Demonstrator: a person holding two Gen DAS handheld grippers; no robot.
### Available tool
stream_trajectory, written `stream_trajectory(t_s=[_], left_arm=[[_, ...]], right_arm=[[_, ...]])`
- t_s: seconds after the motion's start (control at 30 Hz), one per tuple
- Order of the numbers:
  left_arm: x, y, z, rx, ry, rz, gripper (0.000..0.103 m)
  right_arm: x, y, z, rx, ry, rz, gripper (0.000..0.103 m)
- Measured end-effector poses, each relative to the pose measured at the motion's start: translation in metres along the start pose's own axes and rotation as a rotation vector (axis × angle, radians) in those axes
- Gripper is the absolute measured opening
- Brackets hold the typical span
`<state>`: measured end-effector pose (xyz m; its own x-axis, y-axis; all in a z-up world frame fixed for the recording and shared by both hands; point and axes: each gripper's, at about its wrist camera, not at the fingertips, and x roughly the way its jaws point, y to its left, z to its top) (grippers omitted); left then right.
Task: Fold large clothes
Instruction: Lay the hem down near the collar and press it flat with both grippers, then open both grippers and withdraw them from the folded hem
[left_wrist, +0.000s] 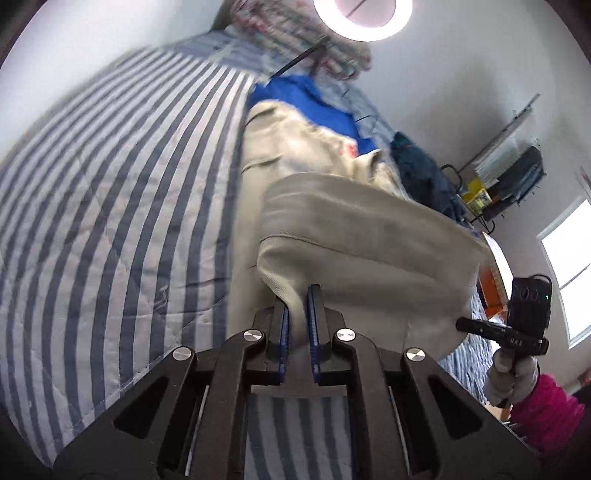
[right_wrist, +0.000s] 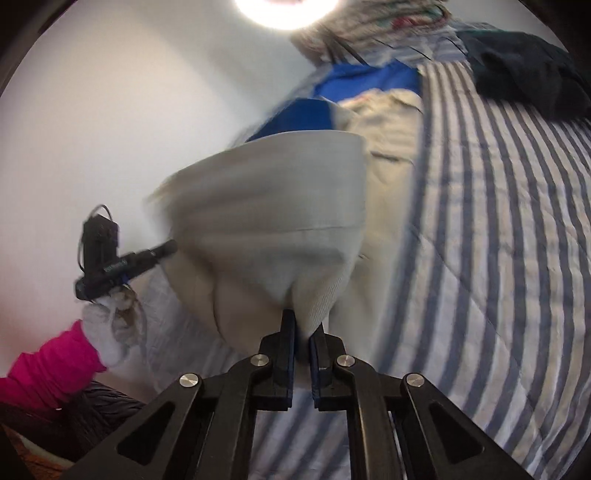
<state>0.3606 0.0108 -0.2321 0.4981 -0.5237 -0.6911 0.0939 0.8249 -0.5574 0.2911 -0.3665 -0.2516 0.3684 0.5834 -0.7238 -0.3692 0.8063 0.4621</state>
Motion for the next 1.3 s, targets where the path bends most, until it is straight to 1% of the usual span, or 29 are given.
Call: stream_trajectory(t_s=[0.07, 0.1, 0.13, 0.17, 0.2, 0.23, 0.33, 0.4, 0.47, 0.53, 0.57, 0.63, 0.67, 0.7, 0.73, 0.77, 0.83, 0.87, 0.9, 0.93, 0.97, 1.03, 1.1, 1.13, 1.17, 1.2, 1.23, 1.27, 1.3], left_arm=[[0.007, 0.005, 0.002, -0.019, 0.005, -0.009, 0.011], [0.008, 0.004, 0.005, -0.017, 0.005, -0.011, 0.015], [0.009, 0.005, 0.009, -0.027, 0.024, -0.033, 0.03], [0.01, 0.006, 0.013, -0.04, 0.036, -0.069, 0.045], [0.009, 0.008, 0.016, -0.051, 0.028, -0.099, 0.05], [0.009, 0.009, 0.02, -0.052, 0.021, -0.122, 0.053], [0.019, 0.009, 0.034, -0.039, 0.03, -0.132, 0.053], [0.028, 0.014, 0.038, -0.067, 0.049, -0.152, 0.053], [0.034, 0.016, 0.042, -0.094, 0.051, -0.151, 0.053], [0.035, 0.012, 0.047, -0.065, 0.034, -0.129, 0.053], [0.035, 0.01, 0.048, -0.046, 0.03, -0.133, 0.053], [0.038, 0.002, 0.049, 0.008, 0.045, -0.136, 0.053], [0.039, -0.002, 0.049, 0.041, 0.05, -0.122, 0.051], [0.039, -0.005, 0.049, 0.069, 0.052, -0.13, 0.043], [0.038, -0.006, 0.049, 0.073, 0.057, -0.153, 0.023], [0.034, -0.005, 0.048, 0.052, 0.062, -0.203, 0.021], [0.023, -0.004, 0.05, 0.035, 0.049, -0.303, 0.02], [0.018, -0.004, 0.051, 0.034, 0.042, -0.34, 0.019], [0.015, -0.005, 0.053, 0.034, 0.036, -0.362, 0.019], [0.014, -0.004, 0.056, 0.039, 0.03, -0.367, 0.019], [0.017, -0.003, 0.06, 0.044, 0.031, -0.36, 0.019], [0.03, 0.003, 0.066, 0.045, 0.045, -0.326, 0.019], [0.049, 0.013, 0.069, 0.048, 0.06, -0.23, 0.02], [0.056, 0.017, 0.068, 0.037, 0.075, -0.209, 0.026], [0.062, 0.02, 0.066, 0.032, 0.081, -0.184, 0.035], [0.063, 0.021, 0.065, 0.036, 0.074, -0.16, 0.039], [0.062, 0.021, 0.065, 0.036, 0.064, -0.148, 0.048], [0.061, 0.023, 0.066, 0.033, 0.065, -0.142, 0.055], [0.058, 0.025, 0.069, 0.023, 0.071, -0.127, 0.057]], right_arm=[[0.007, -0.001, 0.004, 0.004, 0.026, -0.018, 0.005], [0.008, -0.002, 0.006, 0.008, 0.039, -0.002, 0.011], [0.006, -0.003, 0.009, 0.013, 0.038, 0.0, 0.014], [0.002, -0.004, 0.012, 0.014, 0.022, -0.005, 0.028], [-0.004, -0.007, 0.015, 0.022, -0.01, 0.001, 0.042], [-0.013, -0.009, 0.01, 0.037, -0.034, 0.011, 0.045], [-0.011, -0.022, 0.018, 0.096, -0.047, 0.01, 0.046], [-0.005, -0.025, 0.025, 0.107, -0.045, -0.007, 0.046], [0.001, -0.021, 0.033, 0.082, -0.038, -0.056, 0.046], [0.005, -0.014, 0.041, 0.038, -0.031, -0.108, 0.048], [0.006, -0.008, 0.045, 0.013, -0.033, -0.136, 0.049], [0.007, 0.0, 0.049, -0.052, -0.036, -0.178, 0.049], [0.009, 0.005, 0.05, -0.087, -0.032, -0.204, 0.046], [0.012, 0.011, 0.05, -0.124, -0.027, -0.221, 0.032], [0.013, 0.014, 0.052, -0.139, -0.026, -0.207, 0.027], [0.011, 0.014, 0.054, -0.136, -0.036, -0.161, 0.022], [-0.002, 0.011, 0.057, -0.103, -0.07, 0.009, 0.019], [-0.009, 0.009, 0.06, -0.096, -0.095, 0.079, 0.019], [-0.015, 0.004, 0.063, -0.087, -0.118, 0.149, 0.019], [-0.014, -0.002, 0.067, -0.071, -0.122, 0.194, 0.019], [-0.012, -0.012, 0.071, -0.045, -0.125, 0.22, 0.019], [0.001, -0.033, 0.076, 0.013, -0.121, 0.22, 0.018], [0.021, -0.05, 0.078, 0.046, -0.079, 0.134, 0.018], [0.031, -0.055, 0.077, 0.05, -0.049, 0.097, 0.018], [0.038, -0.056, 0.076, 0.045, -0.027, 0.067, 0.019], [0.044, -0.054, 0.074, 0.023, -0.015, 0.026, 0.022], [0.045, -0.051, 0.074, 0.014, -0.014, 0.003, 0.022], [0.043, -0.049, 0.075, 0.016, -0.015, -0.008, 0.026], [0.039, -0.047, 0.076, 0.011, -0.015, -0.029, 0.032]])
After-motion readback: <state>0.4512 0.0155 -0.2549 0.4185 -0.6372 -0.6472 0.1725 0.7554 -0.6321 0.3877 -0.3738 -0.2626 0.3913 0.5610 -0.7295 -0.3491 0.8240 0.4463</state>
